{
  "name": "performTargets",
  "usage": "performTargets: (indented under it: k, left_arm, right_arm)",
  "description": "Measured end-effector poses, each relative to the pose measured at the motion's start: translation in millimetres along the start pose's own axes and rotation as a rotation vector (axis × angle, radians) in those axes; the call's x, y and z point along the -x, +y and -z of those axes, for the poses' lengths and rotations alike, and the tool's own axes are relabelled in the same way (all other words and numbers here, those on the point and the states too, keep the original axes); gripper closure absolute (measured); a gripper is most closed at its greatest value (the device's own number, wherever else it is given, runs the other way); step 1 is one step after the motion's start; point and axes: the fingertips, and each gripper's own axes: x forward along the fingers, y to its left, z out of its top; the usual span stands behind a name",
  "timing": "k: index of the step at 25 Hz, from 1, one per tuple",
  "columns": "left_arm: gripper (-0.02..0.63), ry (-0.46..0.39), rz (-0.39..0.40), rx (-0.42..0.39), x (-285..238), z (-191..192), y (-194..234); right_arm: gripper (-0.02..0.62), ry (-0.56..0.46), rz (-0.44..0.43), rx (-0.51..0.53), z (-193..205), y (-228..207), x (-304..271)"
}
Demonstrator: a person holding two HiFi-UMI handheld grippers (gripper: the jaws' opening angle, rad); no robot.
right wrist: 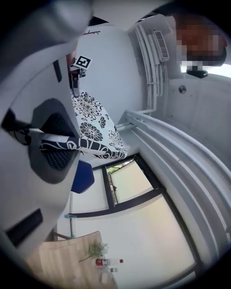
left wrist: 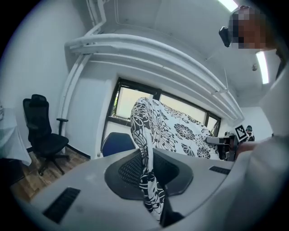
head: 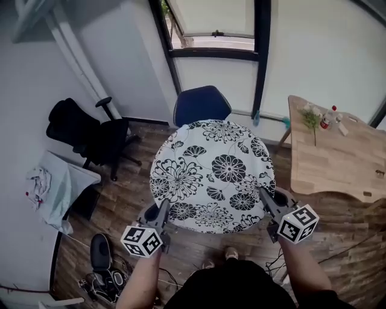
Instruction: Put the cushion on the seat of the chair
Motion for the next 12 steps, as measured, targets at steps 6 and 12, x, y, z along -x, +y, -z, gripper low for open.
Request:
performTargets:
  k: [6,12]
  left_arm:
    - [0.575,-0.008,0.003,-0.042,2.6,-9.7,0.3]
    - [0.575,-0.016,-0.031,-0.042,-0.2,-7.1,4.3]
  right_arm:
    - [0.561,-0.045,-0.006,-0.013,-3.5,6.5,4.5]
    - [0.561,-0.051,-0.033,-0.011,1.6,-0.7,-4.0]
